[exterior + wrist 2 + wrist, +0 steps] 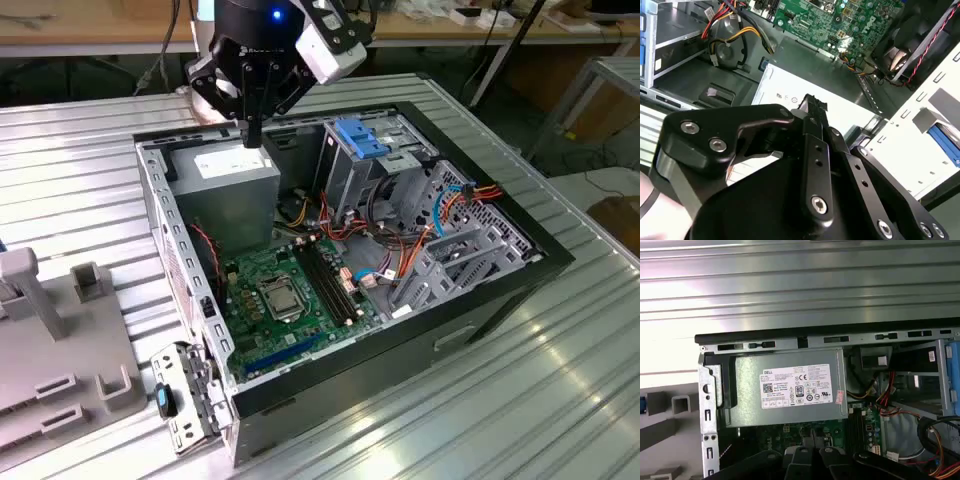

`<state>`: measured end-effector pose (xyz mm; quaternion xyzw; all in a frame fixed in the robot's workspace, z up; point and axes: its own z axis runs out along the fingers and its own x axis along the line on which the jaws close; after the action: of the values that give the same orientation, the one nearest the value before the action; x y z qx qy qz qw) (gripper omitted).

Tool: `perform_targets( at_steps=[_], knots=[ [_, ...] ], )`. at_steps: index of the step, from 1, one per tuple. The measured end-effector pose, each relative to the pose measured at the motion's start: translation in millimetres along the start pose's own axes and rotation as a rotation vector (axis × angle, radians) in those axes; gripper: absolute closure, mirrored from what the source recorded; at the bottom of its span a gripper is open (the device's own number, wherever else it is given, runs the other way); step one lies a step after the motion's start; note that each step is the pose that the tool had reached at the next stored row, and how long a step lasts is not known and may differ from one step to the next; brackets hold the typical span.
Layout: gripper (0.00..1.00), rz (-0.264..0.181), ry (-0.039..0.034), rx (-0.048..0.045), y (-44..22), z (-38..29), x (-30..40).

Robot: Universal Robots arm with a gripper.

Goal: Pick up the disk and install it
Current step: 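Reach for the disk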

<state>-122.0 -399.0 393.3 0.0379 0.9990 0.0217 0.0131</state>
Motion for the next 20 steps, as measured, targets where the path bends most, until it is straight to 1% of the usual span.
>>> perform_targets(
  at_steps=[1, 5, 10, 13, 15, 20],
  knots=[
    [0.89, 0.000, 0.0000, 0.0001, 0.0, 0.0, 0.4],
    [0.89, 0.000, 0.0000, 0.0000, -0.5, -0.2, 7.0],
    [0.89, 0.000, 0.0000, 0.0000, -1.0, -0.4, 12.8],
    [0.89, 0.000, 0.0000, 0.0000, -1.4, -0.5, 19.1],
    [0.89, 0.000, 0.0000, 0.0001, -1.6, -0.6, 21.3],
    [0.89, 0.000, -0.0001, -0.0001, -2.3, -0.8, 30.6]
  ],
)
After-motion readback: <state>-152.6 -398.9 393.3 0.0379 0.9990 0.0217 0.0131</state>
